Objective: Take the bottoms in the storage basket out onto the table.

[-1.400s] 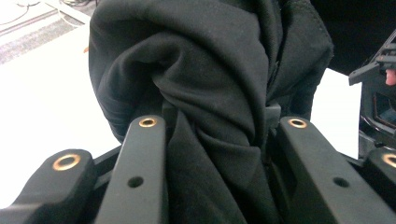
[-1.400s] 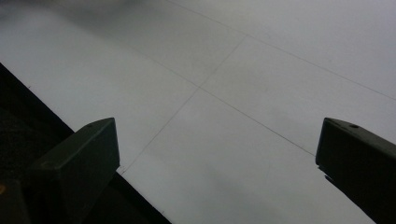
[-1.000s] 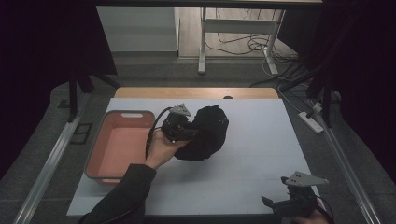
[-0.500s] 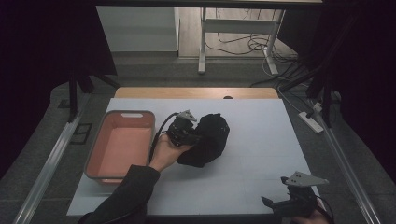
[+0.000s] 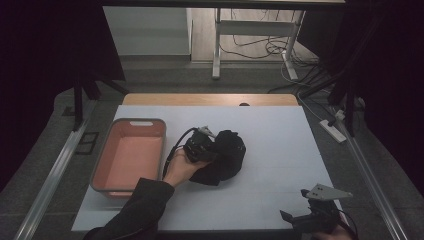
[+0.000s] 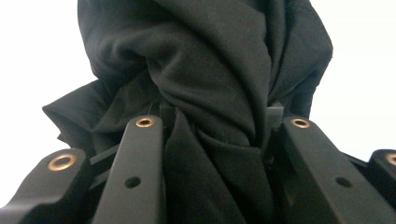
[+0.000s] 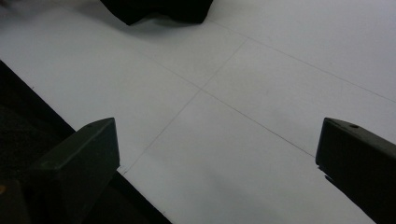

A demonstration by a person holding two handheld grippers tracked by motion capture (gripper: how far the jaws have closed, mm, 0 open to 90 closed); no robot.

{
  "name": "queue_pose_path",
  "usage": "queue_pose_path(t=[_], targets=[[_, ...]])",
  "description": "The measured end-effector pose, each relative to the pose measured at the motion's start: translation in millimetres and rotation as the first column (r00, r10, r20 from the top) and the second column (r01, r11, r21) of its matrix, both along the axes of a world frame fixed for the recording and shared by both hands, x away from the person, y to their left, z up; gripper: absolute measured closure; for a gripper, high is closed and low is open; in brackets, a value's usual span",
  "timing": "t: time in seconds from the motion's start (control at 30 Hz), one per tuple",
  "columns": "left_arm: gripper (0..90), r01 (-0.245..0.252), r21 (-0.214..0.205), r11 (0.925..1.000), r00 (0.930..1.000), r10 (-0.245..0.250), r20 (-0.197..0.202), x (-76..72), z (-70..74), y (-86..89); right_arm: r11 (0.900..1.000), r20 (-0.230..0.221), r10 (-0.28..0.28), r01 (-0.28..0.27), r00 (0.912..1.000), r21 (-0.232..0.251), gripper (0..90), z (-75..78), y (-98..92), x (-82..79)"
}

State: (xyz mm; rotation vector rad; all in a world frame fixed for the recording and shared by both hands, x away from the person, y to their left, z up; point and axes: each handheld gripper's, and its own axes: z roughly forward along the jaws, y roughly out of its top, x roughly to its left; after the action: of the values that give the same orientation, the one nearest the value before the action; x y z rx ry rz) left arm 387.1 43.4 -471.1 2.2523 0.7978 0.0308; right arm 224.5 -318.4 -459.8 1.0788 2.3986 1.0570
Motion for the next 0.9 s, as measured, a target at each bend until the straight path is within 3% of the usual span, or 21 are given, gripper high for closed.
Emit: queue_pose_path(t=[0.3,0.67,0.9], targets=[[63.9,0.017,0.037,0.9992,0.9991,-0.016,-0.040,0.1,-20.3,-10.0,1.0000,0.005,0.005,-0.005,1.0000,0.002,0.0,0.1,-0.2,-0.4],[60.6,0.019,0.054,0.9984,0.9990,-0.017,-0.041,1.3,-37.8,-11.1,1.0000,0.009,0.009,-0.009,0.9999,-0.002,0.0,0.3,-0.2,-0.9],[55.1,0.023,0.096,0.9951,0.9996,-0.022,-0.018,-0.7,-44.3,-15.5,0.9999,0.010,0.012,-0.012,0.9999,-0.005,0.0,0.2,0.3,-1.1]])
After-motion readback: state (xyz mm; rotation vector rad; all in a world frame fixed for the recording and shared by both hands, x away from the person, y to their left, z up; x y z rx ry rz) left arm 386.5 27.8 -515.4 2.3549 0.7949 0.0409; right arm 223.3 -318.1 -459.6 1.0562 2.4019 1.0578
